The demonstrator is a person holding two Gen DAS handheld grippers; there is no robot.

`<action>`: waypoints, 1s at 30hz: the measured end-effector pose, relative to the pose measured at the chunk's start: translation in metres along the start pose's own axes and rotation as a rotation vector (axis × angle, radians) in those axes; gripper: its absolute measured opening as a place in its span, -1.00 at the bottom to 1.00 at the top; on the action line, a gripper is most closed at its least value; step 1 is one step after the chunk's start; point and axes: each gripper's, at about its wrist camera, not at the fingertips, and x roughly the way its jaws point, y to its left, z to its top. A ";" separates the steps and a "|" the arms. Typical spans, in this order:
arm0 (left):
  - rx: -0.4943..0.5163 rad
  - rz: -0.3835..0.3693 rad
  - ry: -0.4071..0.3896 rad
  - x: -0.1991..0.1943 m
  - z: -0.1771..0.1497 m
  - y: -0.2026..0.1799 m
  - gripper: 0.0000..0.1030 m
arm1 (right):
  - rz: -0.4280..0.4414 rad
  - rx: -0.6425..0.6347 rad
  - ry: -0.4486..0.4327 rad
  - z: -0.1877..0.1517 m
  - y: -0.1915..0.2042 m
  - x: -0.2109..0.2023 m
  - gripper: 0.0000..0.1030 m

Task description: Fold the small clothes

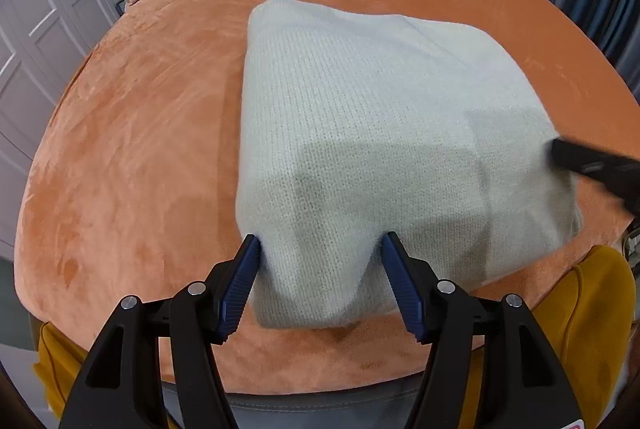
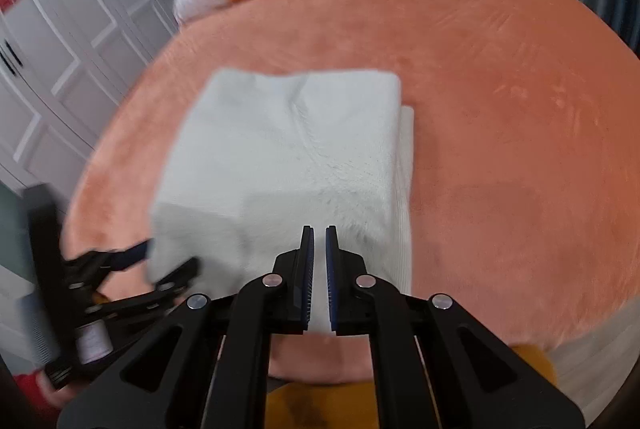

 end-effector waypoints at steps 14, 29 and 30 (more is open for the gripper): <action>-0.086 -0.061 -0.071 -0.013 0.063 0.014 0.19 | 0.049 0.110 -0.035 0.074 -0.036 0.030 0.02; -0.061 0.002 -0.064 0.016 0.073 0.000 0.39 | -0.013 0.138 0.037 0.079 -0.067 0.097 -0.76; -0.061 0.011 -0.068 0.016 0.072 -0.001 0.39 | -0.018 0.124 0.019 0.078 -0.065 0.094 -0.75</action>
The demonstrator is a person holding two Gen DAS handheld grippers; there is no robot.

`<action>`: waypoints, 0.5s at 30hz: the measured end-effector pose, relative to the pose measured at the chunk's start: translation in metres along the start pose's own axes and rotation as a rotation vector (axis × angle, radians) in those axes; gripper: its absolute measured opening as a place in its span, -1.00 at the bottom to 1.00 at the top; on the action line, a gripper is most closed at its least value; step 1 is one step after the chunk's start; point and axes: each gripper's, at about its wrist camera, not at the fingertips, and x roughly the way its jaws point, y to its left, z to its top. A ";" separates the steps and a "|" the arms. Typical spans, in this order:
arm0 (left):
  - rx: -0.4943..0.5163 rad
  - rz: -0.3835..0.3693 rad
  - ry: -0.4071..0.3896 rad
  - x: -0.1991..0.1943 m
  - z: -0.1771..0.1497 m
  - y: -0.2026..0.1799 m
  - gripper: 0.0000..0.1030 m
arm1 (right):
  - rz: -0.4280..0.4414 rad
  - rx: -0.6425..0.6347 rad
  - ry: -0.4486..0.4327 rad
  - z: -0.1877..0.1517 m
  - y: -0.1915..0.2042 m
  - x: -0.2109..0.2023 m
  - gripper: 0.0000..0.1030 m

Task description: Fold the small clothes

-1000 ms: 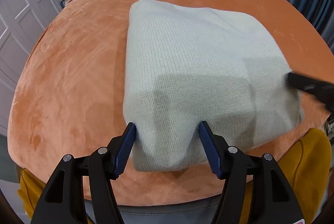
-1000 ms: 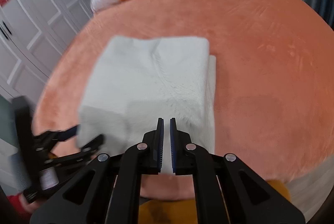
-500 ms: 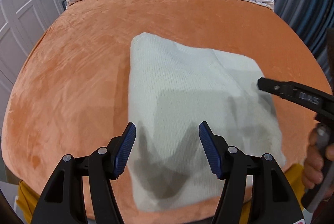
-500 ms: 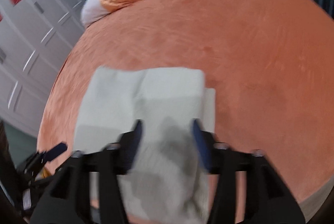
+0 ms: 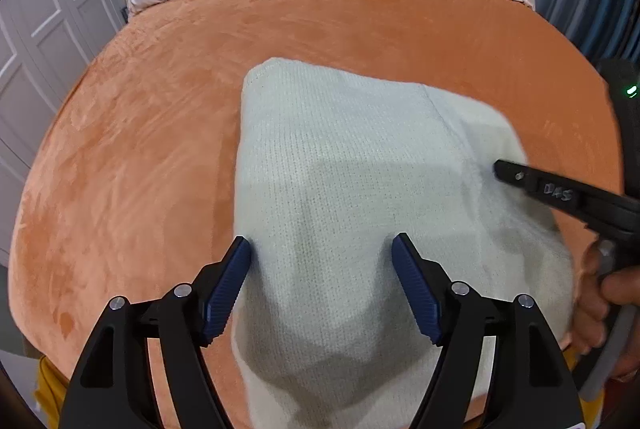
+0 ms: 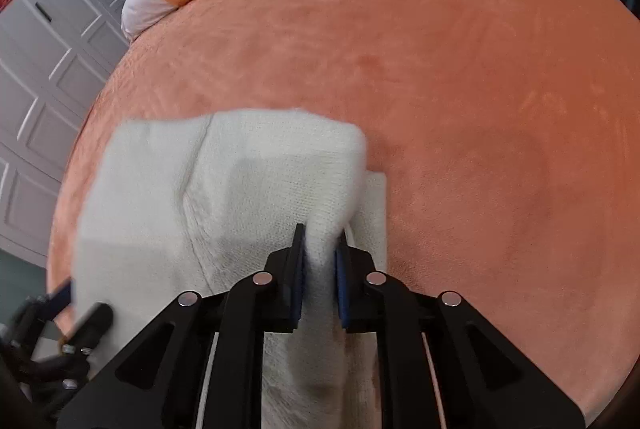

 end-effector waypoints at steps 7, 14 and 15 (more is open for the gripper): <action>-0.006 0.021 -0.007 0.002 0.000 -0.003 0.40 | 0.008 -0.001 -0.111 -0.020 0.011 -0.072 -0.72; -0.017 0.020 -0.005 -0.003 -0.003 -0.005 0.40 | -0.023 -0.029 -0.024 -0.085 0.014 -0.083 -0.72; -0.013 0.018 -0.005 -0.005 -0.004 -0.005 0.40 | -0.029 -0.021 0.004 -0.091 0.013 -0.073 -0.72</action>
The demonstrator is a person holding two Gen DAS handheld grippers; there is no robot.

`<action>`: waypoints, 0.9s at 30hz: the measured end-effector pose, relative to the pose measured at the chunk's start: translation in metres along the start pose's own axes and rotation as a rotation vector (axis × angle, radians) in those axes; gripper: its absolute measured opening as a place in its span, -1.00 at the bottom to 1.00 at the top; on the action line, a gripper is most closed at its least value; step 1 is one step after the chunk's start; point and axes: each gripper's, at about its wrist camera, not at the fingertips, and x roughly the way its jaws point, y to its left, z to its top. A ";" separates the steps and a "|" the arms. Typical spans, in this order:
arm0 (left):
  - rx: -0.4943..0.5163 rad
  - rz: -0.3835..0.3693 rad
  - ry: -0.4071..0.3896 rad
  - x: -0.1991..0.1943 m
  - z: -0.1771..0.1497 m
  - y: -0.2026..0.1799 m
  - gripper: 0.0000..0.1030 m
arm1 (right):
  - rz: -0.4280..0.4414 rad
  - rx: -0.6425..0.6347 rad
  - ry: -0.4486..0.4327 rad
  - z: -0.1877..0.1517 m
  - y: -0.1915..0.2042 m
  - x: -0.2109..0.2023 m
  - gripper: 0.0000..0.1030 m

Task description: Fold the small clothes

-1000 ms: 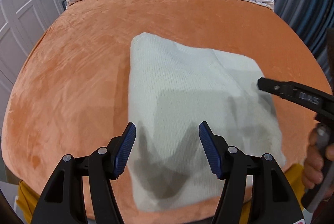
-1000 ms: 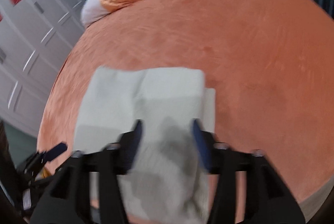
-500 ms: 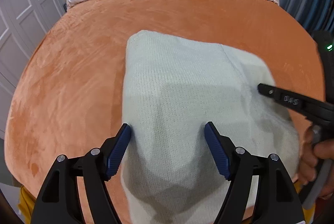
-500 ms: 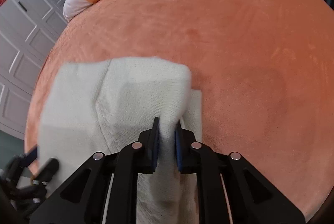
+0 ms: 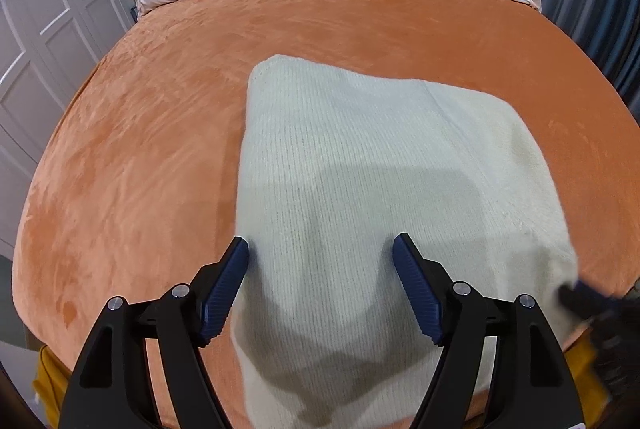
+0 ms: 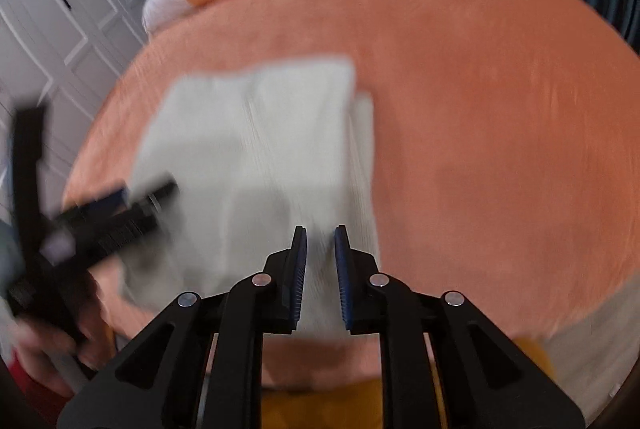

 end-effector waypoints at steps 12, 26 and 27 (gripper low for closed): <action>0.027 0.026 0.001 -0.011 -0.017 -0.008 0.41 | 0.012 0.041 -0.026 -0.014 -0.008 -0.006 -0.54; -0.112 -0.132 0.040 -0.024 -0.014 0.040 0.66 | 0.119 0.173 -0.055 0.000 -0.040 -0.011 0.36; -0.126 -0.140 0.047 -0.022 -0.012 0.043 0.66 | 0.140 0.179 -0.045 0.005 -0.042 -0.005 0.40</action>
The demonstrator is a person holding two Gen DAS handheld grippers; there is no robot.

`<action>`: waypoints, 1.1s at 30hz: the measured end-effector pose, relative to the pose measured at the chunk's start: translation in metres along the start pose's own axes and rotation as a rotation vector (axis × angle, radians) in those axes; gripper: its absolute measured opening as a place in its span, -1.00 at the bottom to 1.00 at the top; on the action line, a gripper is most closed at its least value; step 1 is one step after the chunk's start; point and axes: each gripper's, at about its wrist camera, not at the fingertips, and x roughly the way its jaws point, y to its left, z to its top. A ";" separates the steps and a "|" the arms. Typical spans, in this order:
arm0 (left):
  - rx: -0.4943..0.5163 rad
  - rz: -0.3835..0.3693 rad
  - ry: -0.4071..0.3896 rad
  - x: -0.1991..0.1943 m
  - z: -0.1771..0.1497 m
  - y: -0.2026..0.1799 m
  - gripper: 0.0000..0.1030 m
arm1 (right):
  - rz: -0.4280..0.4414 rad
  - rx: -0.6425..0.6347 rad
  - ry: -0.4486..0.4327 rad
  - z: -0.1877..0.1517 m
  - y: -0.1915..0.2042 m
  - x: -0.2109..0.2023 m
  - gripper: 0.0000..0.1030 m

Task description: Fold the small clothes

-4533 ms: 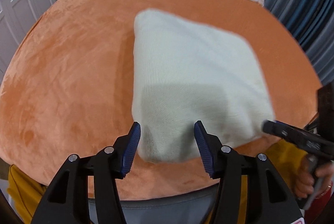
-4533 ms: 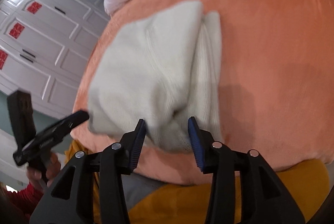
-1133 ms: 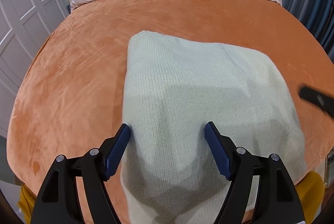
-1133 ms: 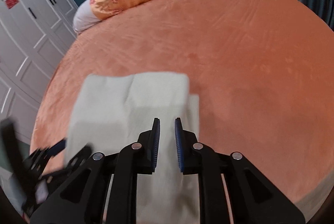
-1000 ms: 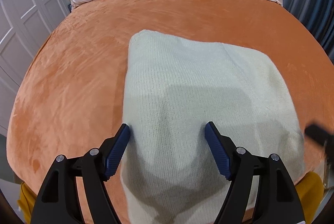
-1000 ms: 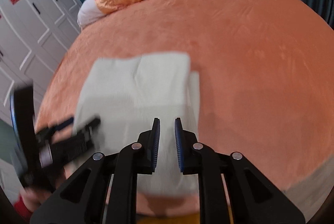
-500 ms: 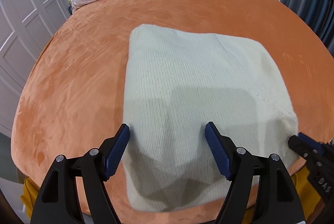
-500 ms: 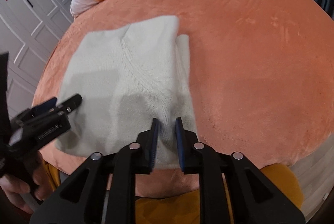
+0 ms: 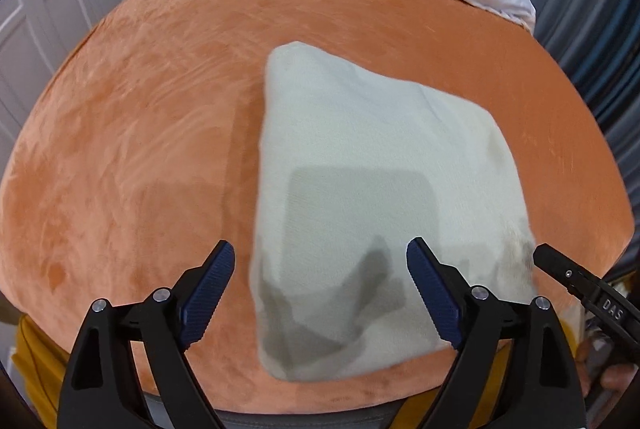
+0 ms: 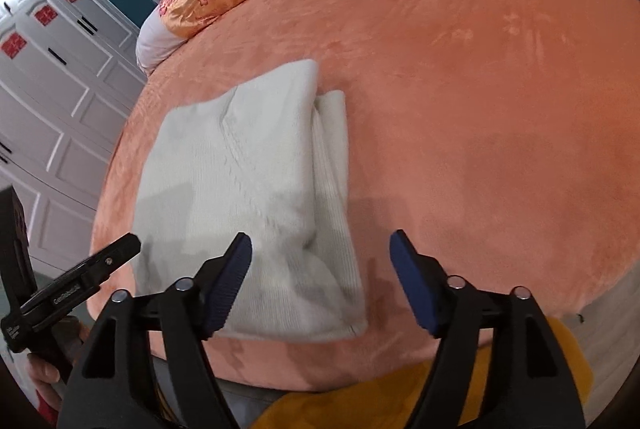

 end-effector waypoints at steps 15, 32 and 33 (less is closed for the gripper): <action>-0.099 -0.096 0.092 0.052 0.021 0.005 0.82 | 0.205 0.139 0.141 0.016 -0.005 0.074 0.50; -0.044 -0.024 0.022 0.078 0.029 -0.010 0.90 | 0.206 0.080 0.116 0.022 0.011 0.094 0.64; -0.043 -0.022 0.017 0.078 0.029 -0.011 0.90 | 0.204 0.077 0.113 0.021 0.012 0.094 0.65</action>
